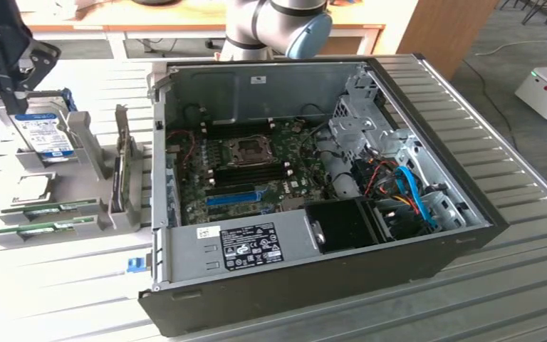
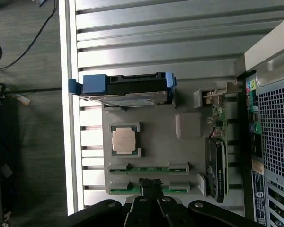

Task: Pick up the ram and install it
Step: 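Reach for the ram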

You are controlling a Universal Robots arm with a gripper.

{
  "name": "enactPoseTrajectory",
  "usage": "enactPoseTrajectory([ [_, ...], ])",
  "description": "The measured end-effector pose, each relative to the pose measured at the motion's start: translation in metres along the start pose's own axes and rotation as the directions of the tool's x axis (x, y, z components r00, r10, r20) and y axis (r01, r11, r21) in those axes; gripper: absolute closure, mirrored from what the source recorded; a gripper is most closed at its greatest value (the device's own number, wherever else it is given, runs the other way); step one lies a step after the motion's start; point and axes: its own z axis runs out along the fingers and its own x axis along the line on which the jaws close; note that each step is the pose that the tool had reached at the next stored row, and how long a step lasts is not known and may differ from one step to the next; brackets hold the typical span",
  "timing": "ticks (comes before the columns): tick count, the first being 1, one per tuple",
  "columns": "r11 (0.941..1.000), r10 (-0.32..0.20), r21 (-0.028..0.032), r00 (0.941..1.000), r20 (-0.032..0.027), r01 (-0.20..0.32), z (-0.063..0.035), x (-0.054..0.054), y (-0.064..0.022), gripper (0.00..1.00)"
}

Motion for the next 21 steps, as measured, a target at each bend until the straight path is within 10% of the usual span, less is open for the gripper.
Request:
enactPoseTrajectory([
  [12, 1.0000, 0.000, 0.0006, 1.0000, -0.0069, 0.000, 0.0012, 0.0055, -0.0002, 0.89],
  [21, 0.9996, -0.028, -0.0003, 0.9976, 0.0630, 0.028, 0.0013, 0.0058, -0.0002, 0.89],
])
